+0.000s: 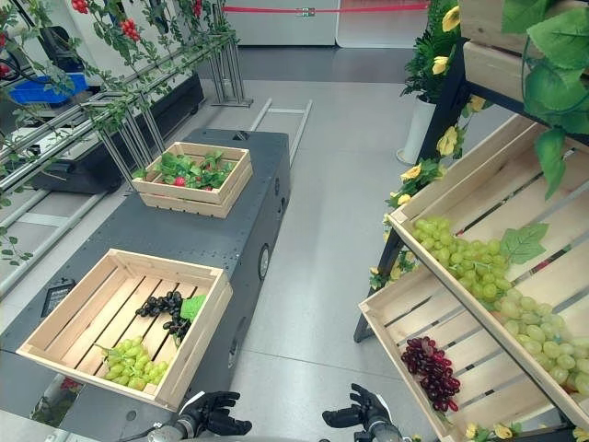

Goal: Pick up the fruits from the basket on one side to the basket on the other side

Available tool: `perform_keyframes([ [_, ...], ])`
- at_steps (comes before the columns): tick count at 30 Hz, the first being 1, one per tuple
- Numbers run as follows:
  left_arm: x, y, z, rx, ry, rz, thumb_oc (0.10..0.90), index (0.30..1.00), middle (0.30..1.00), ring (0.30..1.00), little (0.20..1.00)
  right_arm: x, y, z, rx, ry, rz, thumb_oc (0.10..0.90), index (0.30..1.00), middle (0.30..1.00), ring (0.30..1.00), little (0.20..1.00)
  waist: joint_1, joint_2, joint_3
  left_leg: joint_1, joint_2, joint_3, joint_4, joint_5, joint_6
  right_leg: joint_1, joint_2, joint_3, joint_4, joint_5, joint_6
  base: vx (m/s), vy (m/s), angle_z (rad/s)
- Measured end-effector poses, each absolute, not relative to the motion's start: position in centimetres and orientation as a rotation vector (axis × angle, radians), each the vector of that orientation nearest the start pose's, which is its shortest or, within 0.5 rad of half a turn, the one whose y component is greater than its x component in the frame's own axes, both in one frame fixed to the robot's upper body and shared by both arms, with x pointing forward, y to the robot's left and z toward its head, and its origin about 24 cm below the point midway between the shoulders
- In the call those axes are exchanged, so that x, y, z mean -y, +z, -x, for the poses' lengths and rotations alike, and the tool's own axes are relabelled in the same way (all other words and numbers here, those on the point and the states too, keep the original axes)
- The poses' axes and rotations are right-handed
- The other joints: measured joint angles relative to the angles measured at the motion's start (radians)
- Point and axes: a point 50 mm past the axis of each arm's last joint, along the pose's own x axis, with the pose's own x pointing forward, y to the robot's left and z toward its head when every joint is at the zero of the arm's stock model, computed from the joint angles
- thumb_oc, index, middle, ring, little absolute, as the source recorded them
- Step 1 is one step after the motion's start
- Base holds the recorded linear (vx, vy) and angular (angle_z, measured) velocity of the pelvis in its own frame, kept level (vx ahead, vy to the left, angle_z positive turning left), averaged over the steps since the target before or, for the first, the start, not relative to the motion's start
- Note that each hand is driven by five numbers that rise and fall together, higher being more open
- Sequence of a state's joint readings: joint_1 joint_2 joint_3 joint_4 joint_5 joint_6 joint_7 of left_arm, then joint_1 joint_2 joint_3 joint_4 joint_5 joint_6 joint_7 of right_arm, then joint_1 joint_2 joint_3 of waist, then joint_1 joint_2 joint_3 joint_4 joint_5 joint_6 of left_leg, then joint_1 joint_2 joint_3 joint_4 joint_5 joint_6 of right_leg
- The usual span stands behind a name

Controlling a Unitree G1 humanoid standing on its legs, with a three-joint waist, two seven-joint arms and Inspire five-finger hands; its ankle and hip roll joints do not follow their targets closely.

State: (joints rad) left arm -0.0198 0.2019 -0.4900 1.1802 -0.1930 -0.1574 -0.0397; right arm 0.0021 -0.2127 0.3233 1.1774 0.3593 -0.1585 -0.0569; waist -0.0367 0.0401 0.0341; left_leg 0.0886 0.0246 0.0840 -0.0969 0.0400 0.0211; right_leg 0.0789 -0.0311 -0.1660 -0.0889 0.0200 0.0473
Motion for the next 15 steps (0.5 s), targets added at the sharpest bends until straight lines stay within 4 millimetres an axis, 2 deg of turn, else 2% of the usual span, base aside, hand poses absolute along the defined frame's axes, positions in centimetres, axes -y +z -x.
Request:
perform_keyframes([
  [11, -17.77, -16.07, -10.86, -1.05, -0.251, -0.237, 0.8, 0.9, 0.9, 0.9, 0.9, 20.64, -15.76, -10.88, -1.039, -0.102, 0.095, 0.8, 0.9, 0.9, 0.9, 0.9, 0.0, 0.003, 0.0, -0.002, 0.0, -0.003, 0.0, 0.0, 0.0, 0.0, 0.0, -0.002, 0.0, -0.001, -0.001, 0.0, 0.0, 0.0],
  [15, -17.52, -15.91, -11.15, -1.011, -0.292, -0.293, 0.8, 0.9, 0.9, 0.9, 0.9, 20.64, -15.76, -10.89, -1.039, -0.101, 0.096, 0.8, 0.9, 0.9, 0.9, 0.9, 0.001, 0.005, 0.001, -0.003, 0.0, -0.005, 0.0, 0.0, 0.0, 0.0, 0.0, -0.004, 0.0, -0.001, -0.001, 0.0, 0.0, 0.0],
])
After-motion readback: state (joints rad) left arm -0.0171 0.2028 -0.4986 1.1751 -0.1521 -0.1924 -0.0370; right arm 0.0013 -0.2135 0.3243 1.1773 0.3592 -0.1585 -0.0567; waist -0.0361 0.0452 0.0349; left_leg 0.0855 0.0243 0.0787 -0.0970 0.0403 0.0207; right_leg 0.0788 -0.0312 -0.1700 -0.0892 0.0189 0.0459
